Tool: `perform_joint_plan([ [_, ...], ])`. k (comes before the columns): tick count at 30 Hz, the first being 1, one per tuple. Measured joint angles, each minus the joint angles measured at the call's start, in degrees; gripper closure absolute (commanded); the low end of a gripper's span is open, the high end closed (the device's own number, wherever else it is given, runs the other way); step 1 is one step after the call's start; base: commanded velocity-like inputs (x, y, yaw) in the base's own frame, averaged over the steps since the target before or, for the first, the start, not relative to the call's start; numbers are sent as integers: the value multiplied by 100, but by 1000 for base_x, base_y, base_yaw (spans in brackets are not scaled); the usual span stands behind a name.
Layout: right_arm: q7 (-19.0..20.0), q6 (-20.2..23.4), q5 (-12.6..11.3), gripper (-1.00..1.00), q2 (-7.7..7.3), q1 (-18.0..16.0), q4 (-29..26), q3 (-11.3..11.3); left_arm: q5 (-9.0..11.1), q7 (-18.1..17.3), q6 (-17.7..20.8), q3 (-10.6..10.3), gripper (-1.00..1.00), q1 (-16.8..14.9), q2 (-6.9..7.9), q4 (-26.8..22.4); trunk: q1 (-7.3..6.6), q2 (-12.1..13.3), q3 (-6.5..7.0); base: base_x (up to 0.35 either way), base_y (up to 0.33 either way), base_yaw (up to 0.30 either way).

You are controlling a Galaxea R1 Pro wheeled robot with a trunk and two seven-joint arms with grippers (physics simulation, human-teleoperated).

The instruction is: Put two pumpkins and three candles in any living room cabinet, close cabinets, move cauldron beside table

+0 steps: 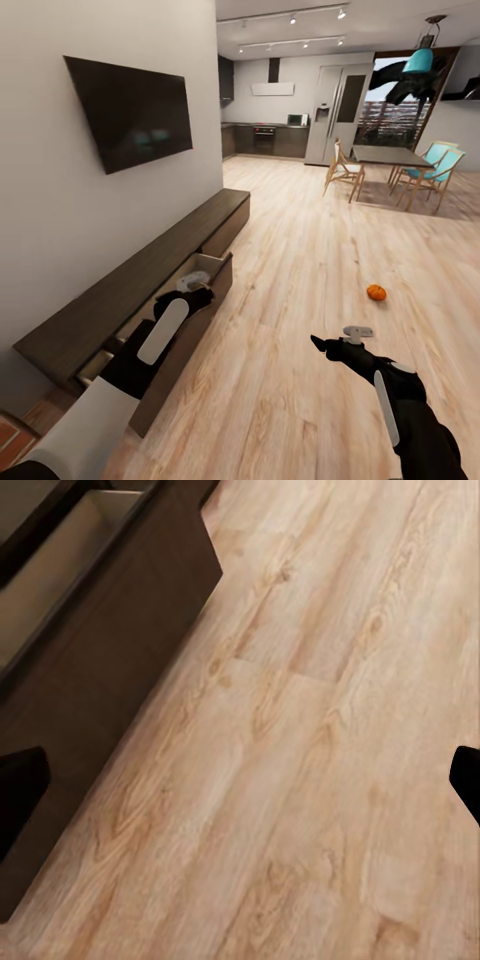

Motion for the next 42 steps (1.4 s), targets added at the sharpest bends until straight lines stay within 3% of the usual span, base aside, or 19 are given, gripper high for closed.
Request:
perform_joint_plan([
  [25,0,0,0,-100,0,0,0,0,-9,-4,0,-7,100,0,-2,0,0,0,0,308,-26,278],
  [28,0,0,0,-100,0,0,0,0,7,-3,-8,-243,100,0,-1,0,0,0,0,311,-149,69],
  [42,33,0,-17,-100,0,0,2,0,-11,-2,0,-281,100,0,0,0,0,0,32,308,-161,-152],
])
